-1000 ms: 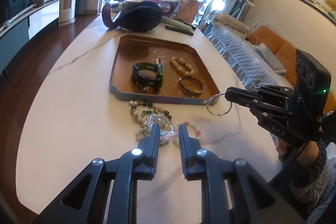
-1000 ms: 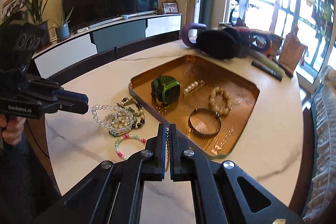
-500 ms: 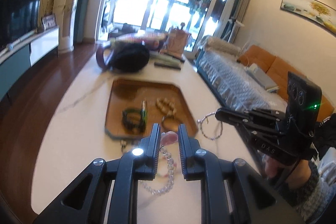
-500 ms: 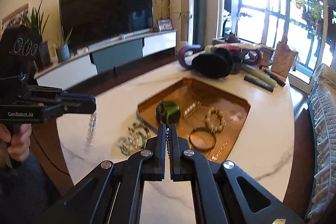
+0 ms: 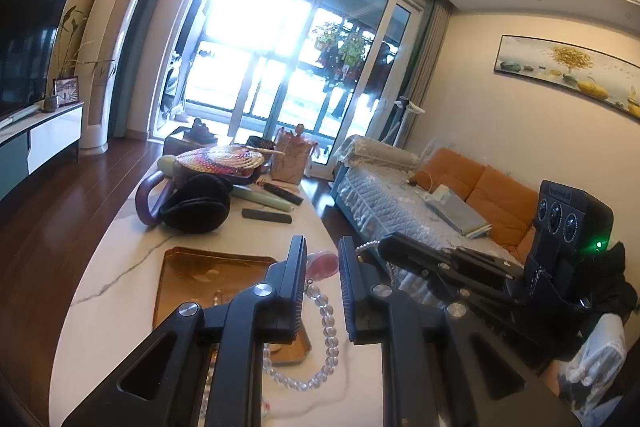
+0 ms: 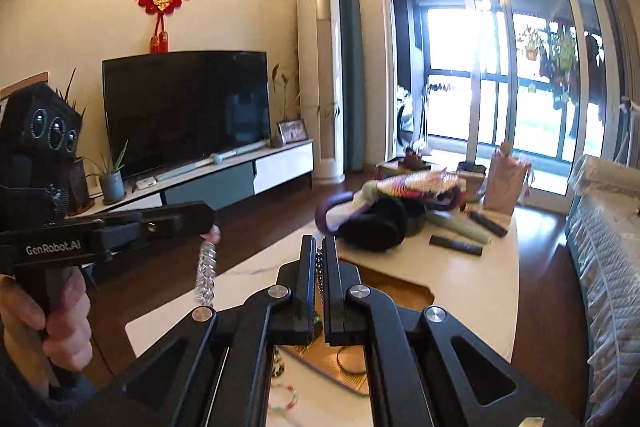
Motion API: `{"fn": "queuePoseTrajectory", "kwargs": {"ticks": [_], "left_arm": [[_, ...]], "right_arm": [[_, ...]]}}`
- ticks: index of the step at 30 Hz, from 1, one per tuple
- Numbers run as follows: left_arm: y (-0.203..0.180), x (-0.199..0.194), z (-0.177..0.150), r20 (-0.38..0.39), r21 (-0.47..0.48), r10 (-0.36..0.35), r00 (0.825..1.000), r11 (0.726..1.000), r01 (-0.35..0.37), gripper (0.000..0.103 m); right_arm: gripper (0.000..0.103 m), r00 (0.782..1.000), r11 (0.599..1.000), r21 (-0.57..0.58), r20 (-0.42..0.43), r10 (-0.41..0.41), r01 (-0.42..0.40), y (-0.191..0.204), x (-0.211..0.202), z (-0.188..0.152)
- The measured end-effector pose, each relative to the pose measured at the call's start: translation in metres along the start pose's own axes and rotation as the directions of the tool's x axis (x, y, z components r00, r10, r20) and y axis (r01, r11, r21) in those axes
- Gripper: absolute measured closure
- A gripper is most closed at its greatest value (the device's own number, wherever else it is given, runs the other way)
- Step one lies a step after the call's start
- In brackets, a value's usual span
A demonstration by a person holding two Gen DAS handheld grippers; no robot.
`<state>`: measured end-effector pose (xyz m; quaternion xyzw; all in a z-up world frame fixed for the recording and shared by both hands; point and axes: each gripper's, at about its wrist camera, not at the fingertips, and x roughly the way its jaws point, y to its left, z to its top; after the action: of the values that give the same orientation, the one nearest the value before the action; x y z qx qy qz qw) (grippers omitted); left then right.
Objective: Organize jewelry
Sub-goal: 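Carry both bracelets into the copper tray and open both tools to release them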
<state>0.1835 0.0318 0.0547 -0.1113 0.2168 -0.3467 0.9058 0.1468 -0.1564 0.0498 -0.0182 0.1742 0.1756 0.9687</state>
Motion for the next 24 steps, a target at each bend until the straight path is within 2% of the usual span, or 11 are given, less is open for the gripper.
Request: {"fn": "queuePoseTrajectory", "kwargs": {"ticks": [9, 12, 15, 18, 24], "left_arm": [[0.033, 0.067, -0.032, -0.108, -0.063, 0.000, 0.994, 0.998, -0.007, 0.086], [0.049, 0.097, -0.051, -0.170, -0.074, 0.028, 0.985, 0.996, -0.042, 0.086], [0.068, 0.122, -0.071, -0.227, -0.105, 0.036, 0.973, 0.993, -0.061, 0.089], [0.085, 0.145, -0.088, -0.276, -0.136, 0.033, 0.961, 0.988, -0.073, 0.099], [0.095, 0.170, -0.106, -0.322, -0.145, 0.039, 0.946, 0.985, -0.090, 0.099]], "right_arm": [[0.101, 0.996, 0.999, 0.032, -0.089, -0.003, 0.006, -0.023, 0.048, -0.031], [0.101, 0.990, 0.999, 0.043, -0.143, -0.012, 0.019, -0.036, 0.072, -0.046], [0.101, 0.981, 0.994, 0.107, -0.193, 0.013, 0.008, -0.056, 0.093, -0.062], [0.101, 0.971, 0.986, 0.165, -0.236, 0.038, 0.001, -0.073, 0.112, -0.078], [0.101, 0.953, 0.982, 0.189, -0.301, 0.031, 0.027, -0.090, 0.141, -0.101]]}}
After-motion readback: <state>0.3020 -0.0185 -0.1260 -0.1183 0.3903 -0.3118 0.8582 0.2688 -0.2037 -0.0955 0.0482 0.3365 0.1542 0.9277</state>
